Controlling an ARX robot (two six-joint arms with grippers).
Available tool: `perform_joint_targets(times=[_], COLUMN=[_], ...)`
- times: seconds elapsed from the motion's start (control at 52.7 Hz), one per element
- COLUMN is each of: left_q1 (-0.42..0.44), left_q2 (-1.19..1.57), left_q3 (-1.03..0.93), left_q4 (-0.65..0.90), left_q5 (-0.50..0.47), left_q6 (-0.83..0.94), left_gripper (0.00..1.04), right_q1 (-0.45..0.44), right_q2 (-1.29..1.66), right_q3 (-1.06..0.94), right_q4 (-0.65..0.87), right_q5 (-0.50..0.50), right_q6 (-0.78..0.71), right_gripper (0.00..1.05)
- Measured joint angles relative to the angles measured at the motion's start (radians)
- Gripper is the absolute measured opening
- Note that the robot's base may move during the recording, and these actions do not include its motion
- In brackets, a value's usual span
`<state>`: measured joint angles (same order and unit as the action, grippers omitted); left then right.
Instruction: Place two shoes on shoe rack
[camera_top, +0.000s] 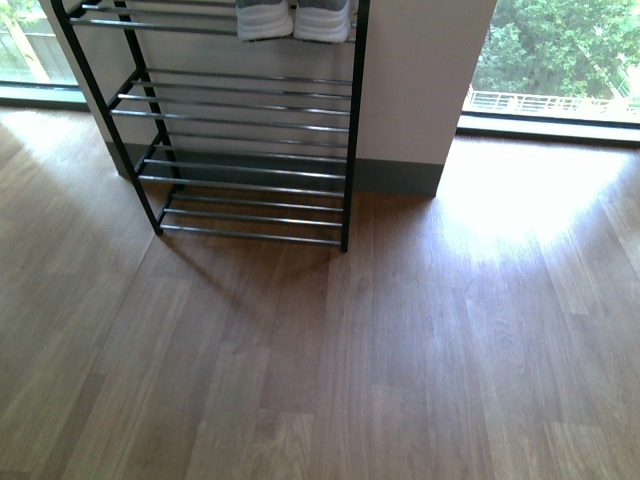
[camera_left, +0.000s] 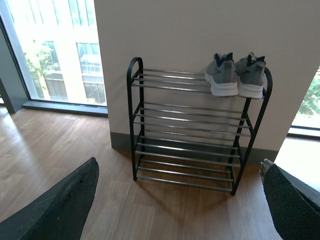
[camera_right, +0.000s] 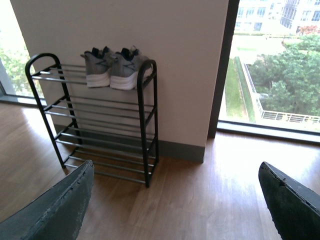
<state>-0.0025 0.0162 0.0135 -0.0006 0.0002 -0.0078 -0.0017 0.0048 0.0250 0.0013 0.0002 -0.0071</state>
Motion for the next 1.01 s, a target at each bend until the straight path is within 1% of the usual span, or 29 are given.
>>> perform_joint_targets(times=[1.006], left_q1=[0.000], left_q2=[0.000], left_q3=[0.000], left_q4=[0.000], left_q5=[0.000], left_q6=[0.000], left_gripper=[0.95], right_q1=[0.000], right_q2=[0.000], right_q3=[0.000], right_q4=[-0.002], right_q5=[0.000], right_q6=[0.000], right_gripper=[0.96])
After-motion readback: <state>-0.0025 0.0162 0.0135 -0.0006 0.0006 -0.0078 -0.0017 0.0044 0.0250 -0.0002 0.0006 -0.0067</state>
